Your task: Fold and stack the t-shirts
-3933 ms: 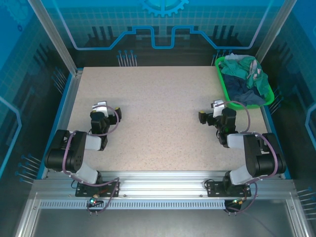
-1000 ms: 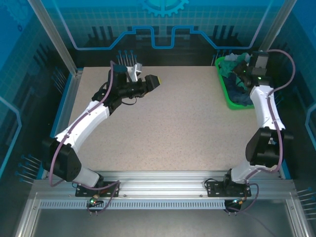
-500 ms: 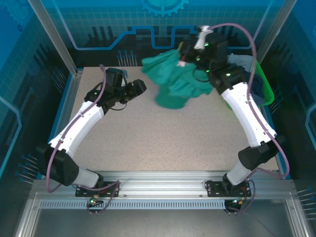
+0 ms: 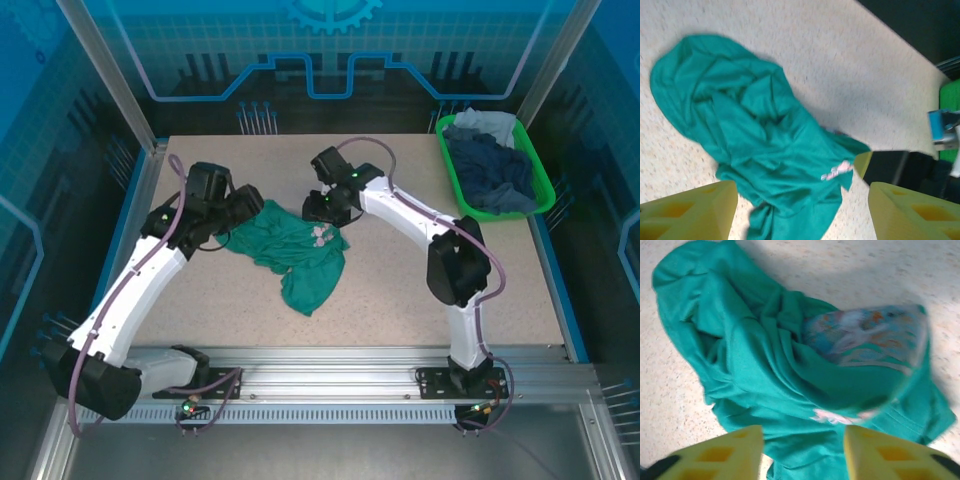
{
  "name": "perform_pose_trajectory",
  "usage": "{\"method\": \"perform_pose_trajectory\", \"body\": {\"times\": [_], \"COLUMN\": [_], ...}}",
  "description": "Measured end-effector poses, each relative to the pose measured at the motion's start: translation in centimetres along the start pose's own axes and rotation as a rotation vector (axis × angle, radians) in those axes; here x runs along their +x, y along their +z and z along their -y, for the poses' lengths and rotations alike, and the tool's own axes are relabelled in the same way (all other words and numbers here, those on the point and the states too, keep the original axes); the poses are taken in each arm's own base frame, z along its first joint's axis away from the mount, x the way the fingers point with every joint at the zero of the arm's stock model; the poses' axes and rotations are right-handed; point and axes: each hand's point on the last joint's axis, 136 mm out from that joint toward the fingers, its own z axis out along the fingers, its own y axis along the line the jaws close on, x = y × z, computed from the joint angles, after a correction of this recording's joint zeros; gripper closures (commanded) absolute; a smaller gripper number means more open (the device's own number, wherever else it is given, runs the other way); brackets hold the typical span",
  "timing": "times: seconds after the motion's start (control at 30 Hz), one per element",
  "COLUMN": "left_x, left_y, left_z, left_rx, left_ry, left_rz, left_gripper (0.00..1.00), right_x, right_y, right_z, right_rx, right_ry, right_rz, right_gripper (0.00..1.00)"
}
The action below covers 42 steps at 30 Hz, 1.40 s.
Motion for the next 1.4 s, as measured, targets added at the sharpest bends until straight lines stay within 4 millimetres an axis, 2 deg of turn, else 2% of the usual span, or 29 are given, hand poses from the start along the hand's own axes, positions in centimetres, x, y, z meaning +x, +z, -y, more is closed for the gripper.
{"method": "perform_pose_trajectory", "body": {"times": [0.1, 0.2, 0.27, 0.33, 0.5, 0.6, 0.67, 0.77, 0.83, 0.93, 0.97, 1.03, 1.07, 1.1, 1.2, 1.3, 1.4], "left_x": [2.7, 5.6, 7.7, 9.7, 13.6, 14.7, 15.0, 14.3, 13.6, 12.4, 11.8, 10.4, 9.6, 8.6, 6.3, 4.9, 3.3], "left_y": [1.5, 3.4, 5.0, 6.9, 10.8, 12.8, 14.2, 16.6, 18.2, 19.9, 20.3, 20.6, 20.7, 20.8, 21.0, 20.3, 18.7], "left_z": [0.1, 1.2, 1.5, 1.5, 3.2, 4.5, 4.5, 3.4, 2.4, 0.7, 0.0, -0.5, -0.5, -0.5, -0.2, 0.2, 1.9], "left_rx": [0.020, 0.041, 0.035, 0.016, -0.007, -0.041, -0.088, -0.187, -0.252, -0.323, -0.339, -0.350, -0.353, -0.353, -0.347, -0.330, -0.276], "left_ry": [0.050, 0.175, 0.261, 0.357, 0.636, 0.779, 0.845, 0.903, 0.932, 0.944, 0.935, 0.912, 0.902, 0.886, 0.843, 0.797, 0.734], "left_rz": [-0.106, -0.214, -0.290, -0.360, -0.455, -0.426, -0.399, -0.364, -0.349, -0.339, -0.336, -0.321, -0.313, -0.297, -0.251, -0.224, -0.190], "left_gripper": [0.31, 0.29, 0.27, 0.25, 0.24, 0.24, 0.24, 0.27, 0.34, 0.53, 0.63, 0.94, 1.00, 1.00, 1.00, 1.00, 1.00], "right_x": [0.7, 1.4, 2.5, 4.6, 11.5, 14.7, 15.8, 16.3, 16.3, 16.6, 16.7, 16.8, 16.7, 16.4, 15.4, 15.0, 14.1], "right_y": [-2.8, -5.8, -6.6, -5.9, -1.6, 0.3, 0.9, 1.8, 2.5, 3.9, 4.4, 5.0, 5.0, 5.3, 6.7, 7.5, 7.6], "right_z": [3.0, 6.8, 8.7, 9.6, 10.4, 11.3, 11.5, 10.6, 9.8, 8.7, 8.4, 7.9, 7.7, 7.3, 5.4, 5.0, 5.0], "right_rx": [0.023, 0.044, 0.063, 0.080, 0.117, 0.133, 0.131, 0.102, 0.079, 0.054, 0.048, 0.055, 0.063, 0.053, 0.029, 0.038, 0.047], "right_ry": [0.052, 0.129, 0.164, 0.170, 0.180, 0.234, 0.270, 0.309, 0.329, 0.365, 0.377, 0.398, 0.417, 0.424, 0.423, 0.431, 0.425], "right_rz": [0.021, 0.053, 0.052, 0.004, -0.200, -0.283, -0.310, -0.326, -0.336, -0.360, -0.370, -0.390, -0.395, -0.394, -0.387, -0.383, -0.353], "right_gripper": [0.42, 0.46, 0.46, 0.46, 0.47, 0.46, 0.46, 0.46, 0.46, 0.47, 0.47, 0.48, 0.50, 0.55, 0.79, 1.00, 1.00]}}
